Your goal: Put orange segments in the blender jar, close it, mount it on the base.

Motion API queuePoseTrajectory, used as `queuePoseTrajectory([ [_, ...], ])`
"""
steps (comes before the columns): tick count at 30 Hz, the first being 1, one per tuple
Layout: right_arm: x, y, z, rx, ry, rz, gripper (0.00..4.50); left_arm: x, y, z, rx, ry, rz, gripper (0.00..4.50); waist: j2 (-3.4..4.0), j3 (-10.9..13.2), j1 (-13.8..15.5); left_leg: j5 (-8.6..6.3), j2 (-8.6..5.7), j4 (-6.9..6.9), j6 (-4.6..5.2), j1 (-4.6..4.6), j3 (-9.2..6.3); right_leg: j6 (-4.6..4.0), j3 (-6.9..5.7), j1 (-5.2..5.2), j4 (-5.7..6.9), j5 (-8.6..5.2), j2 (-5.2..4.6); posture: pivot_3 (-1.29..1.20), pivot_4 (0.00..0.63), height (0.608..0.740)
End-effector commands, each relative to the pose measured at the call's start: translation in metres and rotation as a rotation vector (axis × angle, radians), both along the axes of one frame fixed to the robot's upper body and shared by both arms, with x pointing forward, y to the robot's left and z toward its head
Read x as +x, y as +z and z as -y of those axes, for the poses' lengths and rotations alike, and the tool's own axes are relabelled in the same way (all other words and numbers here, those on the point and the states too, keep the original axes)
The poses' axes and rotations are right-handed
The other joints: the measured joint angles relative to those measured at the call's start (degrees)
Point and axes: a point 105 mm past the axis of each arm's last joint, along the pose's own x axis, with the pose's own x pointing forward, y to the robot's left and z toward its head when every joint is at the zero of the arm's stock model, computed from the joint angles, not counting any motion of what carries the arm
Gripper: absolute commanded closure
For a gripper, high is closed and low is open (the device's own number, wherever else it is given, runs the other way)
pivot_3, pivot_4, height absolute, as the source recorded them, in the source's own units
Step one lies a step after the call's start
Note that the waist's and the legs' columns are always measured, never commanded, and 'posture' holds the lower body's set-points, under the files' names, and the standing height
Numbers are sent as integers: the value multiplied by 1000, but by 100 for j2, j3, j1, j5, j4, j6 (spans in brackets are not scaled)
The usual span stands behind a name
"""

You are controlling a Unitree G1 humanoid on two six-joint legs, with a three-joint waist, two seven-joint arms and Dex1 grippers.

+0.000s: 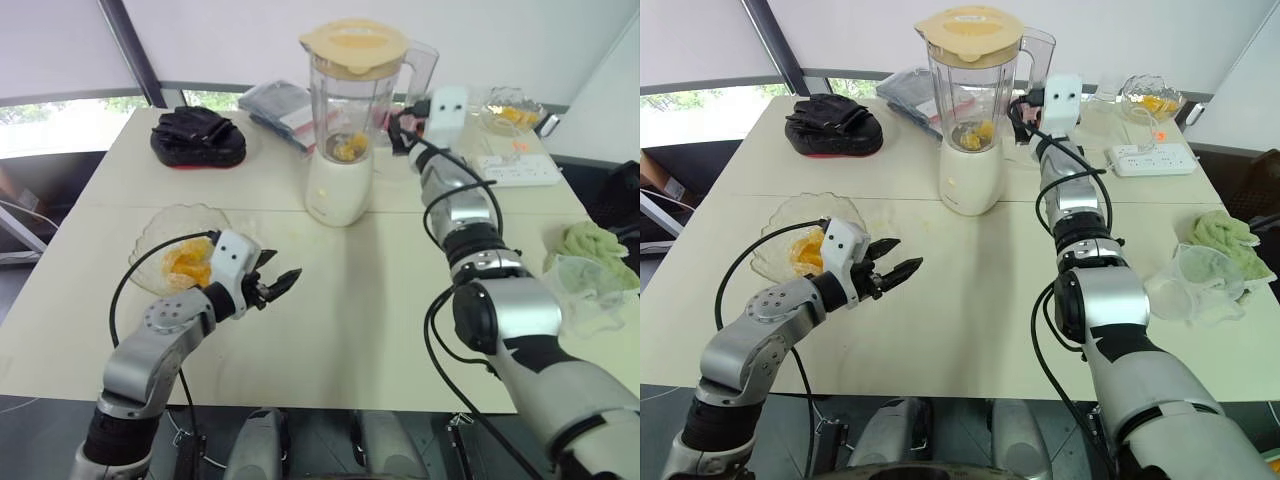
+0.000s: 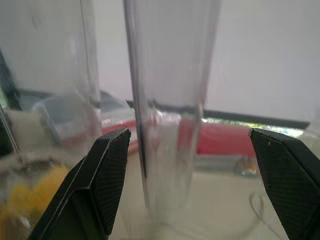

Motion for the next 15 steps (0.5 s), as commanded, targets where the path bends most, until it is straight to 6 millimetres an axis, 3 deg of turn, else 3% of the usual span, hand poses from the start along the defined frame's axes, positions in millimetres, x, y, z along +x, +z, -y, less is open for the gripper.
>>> queuePoseTrajectory([
  [1, -6, -8, 4, -23, -5, 16, 574, 0, 12, 4, -16, -21, 47, 1260, 0, 0, 1, 0, 0, 0, 0, 0, 0, 0, 0, 1, 0, 0, 0, 0, 150, 740],
  [4, -24, -45, 13, -19, -4, -37, 574, 2, 15, 3, -30, -23, 49, 1260, -1, -1, 23, 0, 0, 0, 0, 0, -5, 0, -2, 2, 0, 0, 1, 0, 150, 740],
  [6, -35, -54, 16, -22, -3, -50, 574, 3, 17, 3, -39, -22, 47, 1260, 0, 0, 36, 0, 1, 0, 0, 0, -8, 0, -3, 2, 1, 0, 1, 0, 150, 740],
  [8, -64, -57, 21, -18, 36, -45, 574, 4, 24, 3, -66, -23, 53, 1260, 2, 1, 57, 0, 0, 0, 0, 0, -4, 1, -2, 1, 2, 0, 0, 0, 150, 740],
  [11, -123, -23, 15, -1, 235, 18, 574, 5, 37, 8, -110, -53, 72, 1260, 10, 4, 127, 0, 1, 0, 0, -3, -15, 2, -6, 1, 4, -1, 1, 0, 150, 740],
  [15, -174, 15, 18, -15, 379, 46, 574, 11, 46, 5, -116, -36, 91, 1260, 11, 6, 87, 0, 0, 14, 1, 9, -5, 2, -1, 16, -2, -1, 4, 0, 150, 740],
])
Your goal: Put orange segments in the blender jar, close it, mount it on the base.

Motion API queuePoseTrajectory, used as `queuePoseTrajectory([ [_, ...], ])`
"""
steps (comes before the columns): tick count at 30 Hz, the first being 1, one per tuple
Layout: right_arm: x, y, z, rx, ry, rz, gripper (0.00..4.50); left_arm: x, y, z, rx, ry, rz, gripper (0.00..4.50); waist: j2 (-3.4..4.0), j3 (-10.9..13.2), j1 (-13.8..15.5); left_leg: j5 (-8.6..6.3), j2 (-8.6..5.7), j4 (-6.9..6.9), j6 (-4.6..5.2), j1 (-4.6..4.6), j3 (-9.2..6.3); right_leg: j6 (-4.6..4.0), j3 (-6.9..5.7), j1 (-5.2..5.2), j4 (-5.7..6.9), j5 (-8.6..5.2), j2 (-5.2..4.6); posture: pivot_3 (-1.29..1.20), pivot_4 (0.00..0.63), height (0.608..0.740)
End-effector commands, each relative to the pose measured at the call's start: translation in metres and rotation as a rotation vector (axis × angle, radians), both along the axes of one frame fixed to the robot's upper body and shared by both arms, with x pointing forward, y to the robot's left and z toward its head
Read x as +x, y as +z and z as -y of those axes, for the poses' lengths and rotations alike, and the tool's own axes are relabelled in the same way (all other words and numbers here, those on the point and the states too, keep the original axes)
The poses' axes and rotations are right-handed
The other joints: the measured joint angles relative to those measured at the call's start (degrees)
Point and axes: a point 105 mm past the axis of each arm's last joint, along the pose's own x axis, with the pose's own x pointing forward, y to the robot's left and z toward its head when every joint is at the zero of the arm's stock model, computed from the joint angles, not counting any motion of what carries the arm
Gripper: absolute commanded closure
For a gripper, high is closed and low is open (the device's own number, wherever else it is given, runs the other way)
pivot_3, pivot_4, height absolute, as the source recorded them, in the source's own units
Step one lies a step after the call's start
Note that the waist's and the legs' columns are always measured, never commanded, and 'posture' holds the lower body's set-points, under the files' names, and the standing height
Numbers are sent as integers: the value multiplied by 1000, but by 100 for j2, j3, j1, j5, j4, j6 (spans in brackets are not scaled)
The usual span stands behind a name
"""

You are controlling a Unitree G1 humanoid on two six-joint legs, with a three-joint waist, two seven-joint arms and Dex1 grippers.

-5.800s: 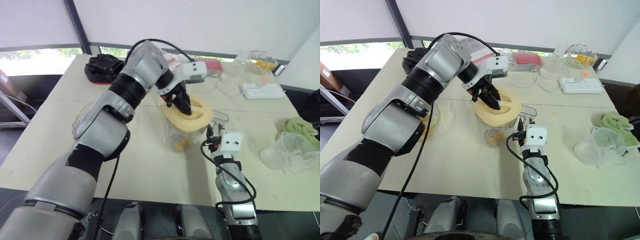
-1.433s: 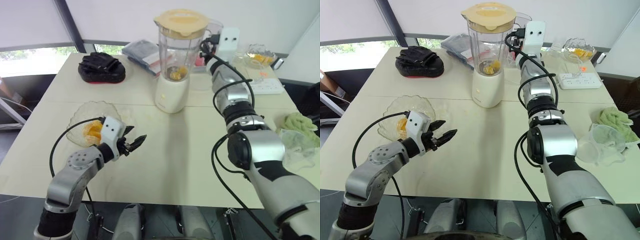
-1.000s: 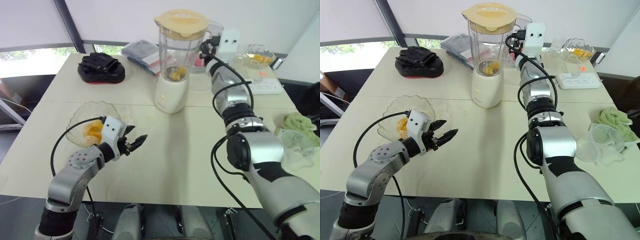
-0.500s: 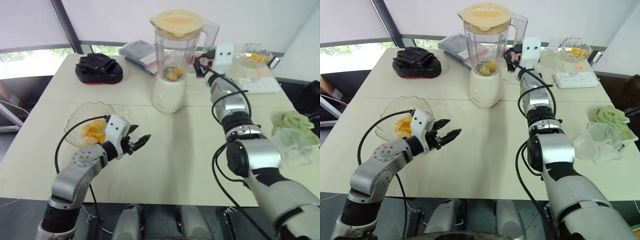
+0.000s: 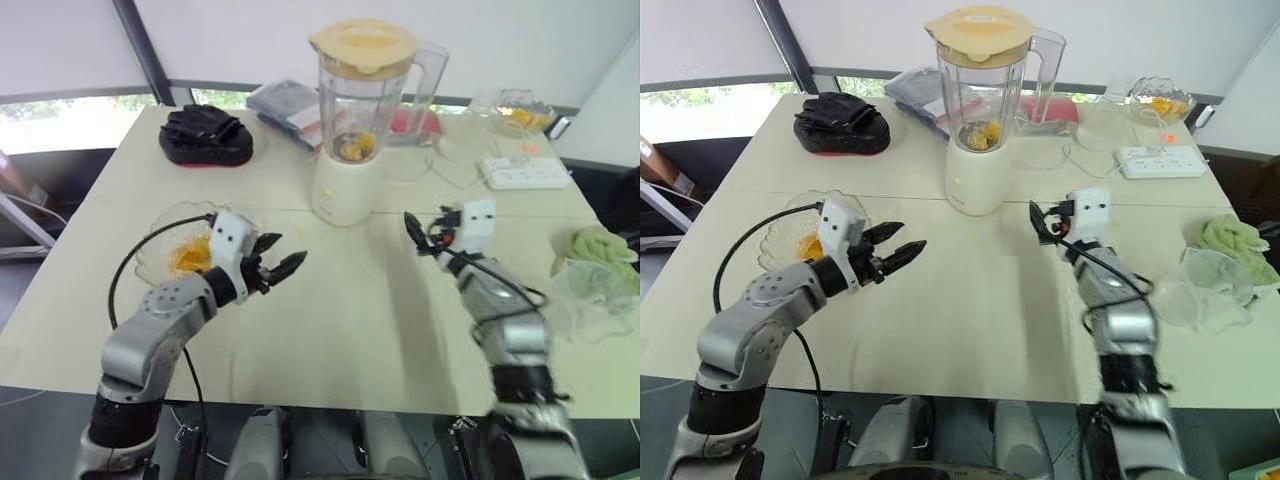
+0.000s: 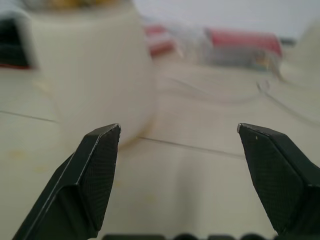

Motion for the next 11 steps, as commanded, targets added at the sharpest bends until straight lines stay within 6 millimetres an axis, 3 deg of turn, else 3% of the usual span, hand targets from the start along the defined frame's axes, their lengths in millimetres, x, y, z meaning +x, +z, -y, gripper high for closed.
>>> queuePoseTrajectory([
  [1, -47, 54, -6, -8, 164, 101, 574, 3, 16, -3, -16, 13, 54, 1260, -11, -5, 10, 0, 1, 4, 0, 3, -2, -1, 0, 4, 0, -1, 6, 0, 150, 740],
  [6, -92, 71, -3, -47, 310, 52, 574, 7, 27, -11, -21, 45, 87, 1260, -25, -5, 17, 1, 2, 7, 1, 11, -11, -27, -1, 17, -1, -13, 28, 0, 150, 740],
  [11, -110, 66, -1, -49, 374, -31, 574, 7, 32, -15, -21, 53, 101, 1260, -31, -5, 18, 1, -1, 8, 1, 7, -3, -27, 4, 17, -10, -14, 25, 0, 150, 740],
])
